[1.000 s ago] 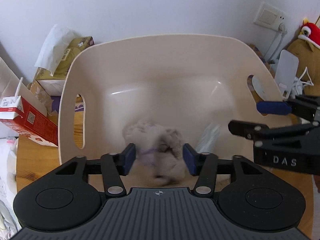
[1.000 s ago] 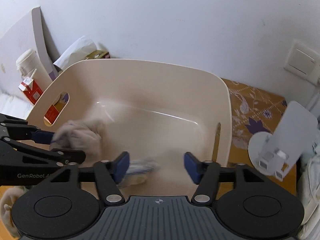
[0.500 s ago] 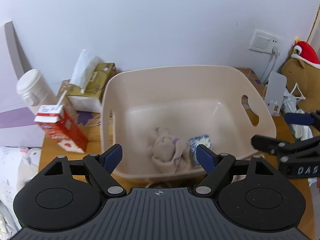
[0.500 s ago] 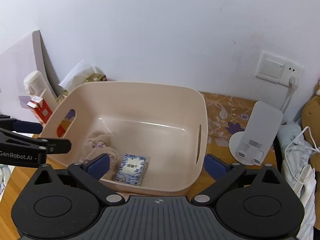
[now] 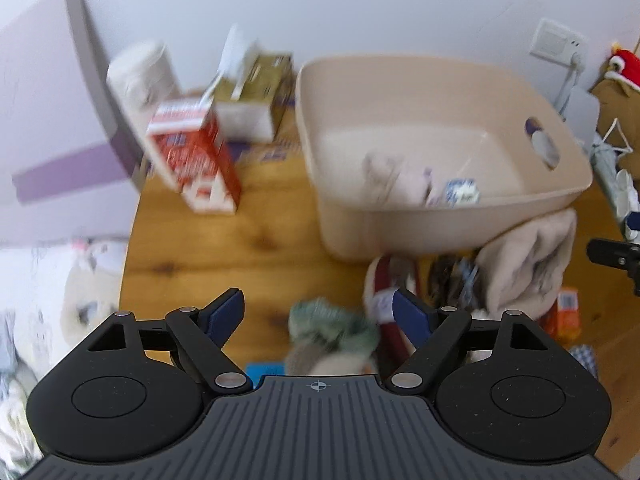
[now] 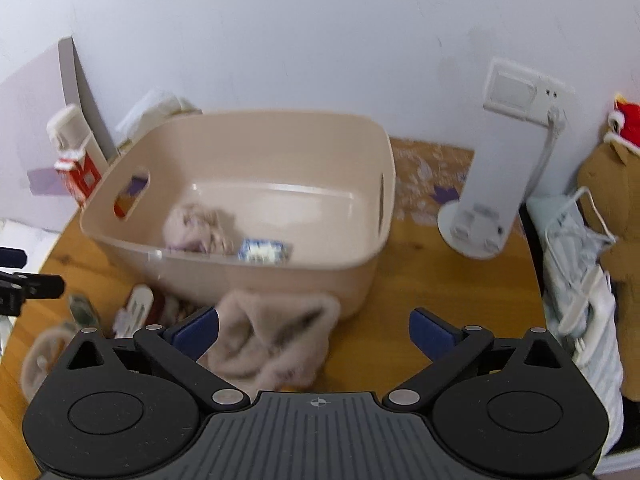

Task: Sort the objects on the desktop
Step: 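Move both open tools back to the cluttered pile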

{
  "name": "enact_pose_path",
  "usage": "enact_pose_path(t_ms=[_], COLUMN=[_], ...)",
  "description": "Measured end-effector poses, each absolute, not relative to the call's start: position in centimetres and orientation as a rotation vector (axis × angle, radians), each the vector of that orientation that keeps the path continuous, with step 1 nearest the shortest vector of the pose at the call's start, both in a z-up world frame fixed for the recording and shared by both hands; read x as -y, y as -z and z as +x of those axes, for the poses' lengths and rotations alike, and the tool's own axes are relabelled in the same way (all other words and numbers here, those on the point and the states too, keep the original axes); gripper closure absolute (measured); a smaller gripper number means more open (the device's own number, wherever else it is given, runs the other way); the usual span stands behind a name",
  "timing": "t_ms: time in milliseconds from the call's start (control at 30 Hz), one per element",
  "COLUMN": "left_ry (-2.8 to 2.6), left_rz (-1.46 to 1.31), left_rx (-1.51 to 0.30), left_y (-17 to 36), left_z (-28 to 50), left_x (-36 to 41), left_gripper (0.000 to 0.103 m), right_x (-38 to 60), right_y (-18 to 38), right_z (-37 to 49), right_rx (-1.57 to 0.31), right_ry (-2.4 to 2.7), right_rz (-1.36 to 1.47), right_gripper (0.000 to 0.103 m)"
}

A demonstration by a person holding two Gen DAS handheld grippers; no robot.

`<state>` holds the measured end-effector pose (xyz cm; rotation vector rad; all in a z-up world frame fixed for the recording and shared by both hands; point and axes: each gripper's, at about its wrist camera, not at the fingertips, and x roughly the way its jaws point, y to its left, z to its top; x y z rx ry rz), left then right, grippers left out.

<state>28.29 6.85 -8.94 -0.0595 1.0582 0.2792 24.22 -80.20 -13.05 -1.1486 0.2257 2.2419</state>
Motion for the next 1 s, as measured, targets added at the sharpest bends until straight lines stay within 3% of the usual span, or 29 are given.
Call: enact_pose_path(t_ms=[500,1000], left_ry=[-0.289,-0.293], left_rz=[-0.16,-0.2], left_rx=[-1.117,-1.158], left_y=[11.5,12.9], left_z=[23.3,23.5], left_x=[-7.4,-6.5], left_gripper=[0.02,0.02], right_x=[81.7,81.0], right_y=[17.2,20.8], right_z=[27.2,26.7], right_rx=[-0.287,-0.389], right_ry=[-2.122,-2.034], right_rz=[-1.287,-1.36], right_gripper=[0.0,0.0])
